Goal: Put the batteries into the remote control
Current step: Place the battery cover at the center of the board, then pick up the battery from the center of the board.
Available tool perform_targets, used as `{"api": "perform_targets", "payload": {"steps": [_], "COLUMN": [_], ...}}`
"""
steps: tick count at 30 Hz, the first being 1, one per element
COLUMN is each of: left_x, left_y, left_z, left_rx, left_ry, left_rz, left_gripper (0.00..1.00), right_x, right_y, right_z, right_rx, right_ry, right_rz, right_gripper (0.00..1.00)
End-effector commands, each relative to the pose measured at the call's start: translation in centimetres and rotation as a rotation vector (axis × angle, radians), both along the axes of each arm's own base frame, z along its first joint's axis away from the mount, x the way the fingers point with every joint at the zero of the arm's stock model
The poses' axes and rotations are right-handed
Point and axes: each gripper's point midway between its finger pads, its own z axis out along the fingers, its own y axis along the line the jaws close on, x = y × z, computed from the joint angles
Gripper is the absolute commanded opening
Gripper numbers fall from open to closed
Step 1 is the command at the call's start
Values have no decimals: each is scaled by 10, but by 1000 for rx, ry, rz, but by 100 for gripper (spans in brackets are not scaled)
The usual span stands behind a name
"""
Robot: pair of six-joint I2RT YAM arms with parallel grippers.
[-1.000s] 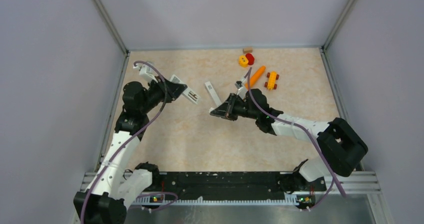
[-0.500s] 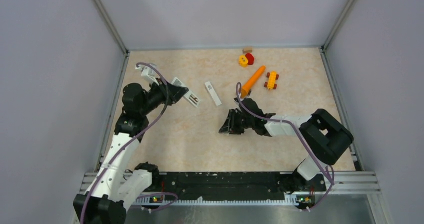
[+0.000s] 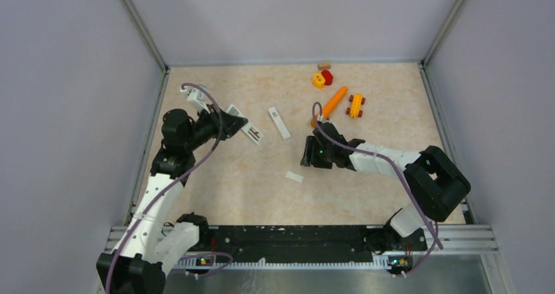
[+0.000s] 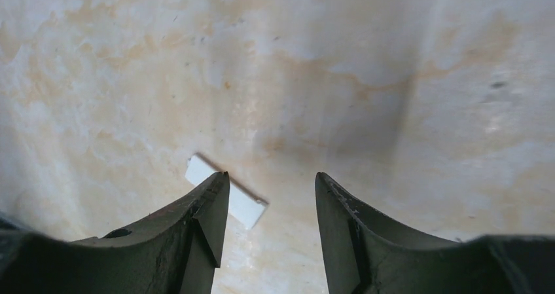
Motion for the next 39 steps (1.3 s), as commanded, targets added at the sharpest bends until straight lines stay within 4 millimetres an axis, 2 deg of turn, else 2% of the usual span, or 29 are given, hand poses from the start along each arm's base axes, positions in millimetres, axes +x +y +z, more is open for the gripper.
{"api": "perform_targets", "payload": {"steps": [1, 3, 6, 7, 10, 16, 20, 26, 30, 34, 39], "left_x": [2, 1, 0, 0, 0, 0, -1, -6, -9, -17, -27], "left_y": [2, 0, 0, 0, 0, -1, -1, -13, -19, -25, -32], "left_z": [6, 6, 6, 5, 4, 3, 1, 4, 7, 10, 11], "left_rx": [9, 3, -4, -4, -8, -10, -12, -42, -61, -69, -87], "left_ry": [-41, -35, -31, -28, -25, -20, -15, -21, -28, -47, -46], "left_rz": [-1, -9, -12, -12, -11, -13, -17, -109, -154, -219, -303], "left_gripper": [0, 0, 0, 0, 0, 0, 0, 0, 0, 0, 0], "right_x": [47, 59, 81, 87, 108, 136, 144, 153, 157, 155, 152], "right_y": [-40, -55, -64, -66, -69, -64, -72, -69, -71, -79, -90], "right_z": [32, 34, 39, 39, 33, 23, 14, 11, 1, -6, -1], "right_rx": [-148, -196, -221, -230, -266, -330, -388, -377, -420, -474, -502], "right_ry": [-161, -184, -222, -232, -241, -233, -228, -262, -253, -234, -253], "right_rz": [-179, -256, -323, -334, -375, -406, -465, -473, -476, -498, -534], "right_gripper": [51, 50, 50, 52, 66, 67, 65, 64, 64, 59, 54]}}
